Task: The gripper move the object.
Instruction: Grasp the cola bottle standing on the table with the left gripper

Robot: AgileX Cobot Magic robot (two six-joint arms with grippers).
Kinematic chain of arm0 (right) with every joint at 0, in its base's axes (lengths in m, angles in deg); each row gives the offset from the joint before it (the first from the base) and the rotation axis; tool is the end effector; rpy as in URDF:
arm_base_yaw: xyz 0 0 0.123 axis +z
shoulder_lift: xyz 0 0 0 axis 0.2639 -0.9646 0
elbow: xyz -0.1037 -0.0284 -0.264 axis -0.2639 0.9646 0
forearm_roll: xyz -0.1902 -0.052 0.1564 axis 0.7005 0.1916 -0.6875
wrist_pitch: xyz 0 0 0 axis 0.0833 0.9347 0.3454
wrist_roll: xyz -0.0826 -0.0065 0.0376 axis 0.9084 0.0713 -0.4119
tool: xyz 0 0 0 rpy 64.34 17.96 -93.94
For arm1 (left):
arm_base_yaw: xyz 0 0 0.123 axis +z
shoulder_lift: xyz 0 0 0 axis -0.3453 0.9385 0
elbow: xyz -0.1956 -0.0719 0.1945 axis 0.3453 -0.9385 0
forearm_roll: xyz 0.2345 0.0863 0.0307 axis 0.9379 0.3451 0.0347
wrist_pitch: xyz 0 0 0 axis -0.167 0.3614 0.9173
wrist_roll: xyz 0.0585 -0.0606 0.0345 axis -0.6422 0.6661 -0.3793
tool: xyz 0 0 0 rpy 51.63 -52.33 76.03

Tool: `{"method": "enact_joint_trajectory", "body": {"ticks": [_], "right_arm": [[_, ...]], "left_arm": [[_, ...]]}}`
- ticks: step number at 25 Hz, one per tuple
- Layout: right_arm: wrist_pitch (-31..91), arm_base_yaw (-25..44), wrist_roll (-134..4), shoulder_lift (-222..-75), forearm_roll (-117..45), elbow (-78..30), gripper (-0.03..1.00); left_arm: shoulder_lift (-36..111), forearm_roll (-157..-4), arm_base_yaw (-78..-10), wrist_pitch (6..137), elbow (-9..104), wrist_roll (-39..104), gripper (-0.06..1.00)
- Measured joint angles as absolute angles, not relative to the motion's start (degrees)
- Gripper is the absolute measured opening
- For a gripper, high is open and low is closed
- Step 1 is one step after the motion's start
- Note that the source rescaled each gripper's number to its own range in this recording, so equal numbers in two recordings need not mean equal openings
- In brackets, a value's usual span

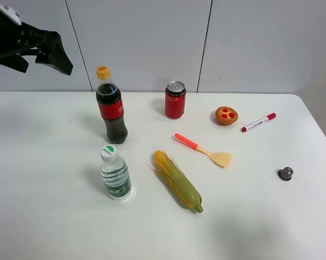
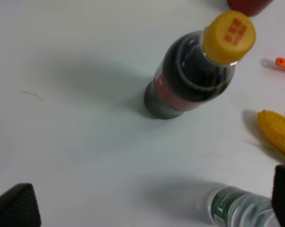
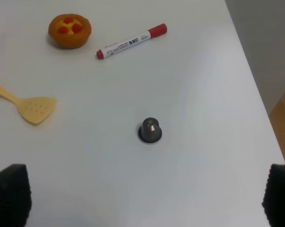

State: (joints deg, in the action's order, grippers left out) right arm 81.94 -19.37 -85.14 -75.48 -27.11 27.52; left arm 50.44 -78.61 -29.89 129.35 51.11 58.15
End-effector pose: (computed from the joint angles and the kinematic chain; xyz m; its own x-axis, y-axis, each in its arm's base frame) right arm -0.0051 -0.0014 0.2760 -0.4615 -0.0195 -0.8869 0.0644 0.9964 -0.0554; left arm 0.3057 -0.0691 0.3646 -0.8316 0.1851 -0.5236 0.2952 0.9459 -0.1345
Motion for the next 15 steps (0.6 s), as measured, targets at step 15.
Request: {"method": "enact_joint_trajectory", "body": {"ticks": [15], "right_arm": [[81.94,-19.37,-85.14,-75.48,-27.11,27.52,1.0]], "left_arm": [[71.02,-77.86,-36.75,136.48,74.27,59.1,1.0]]}}
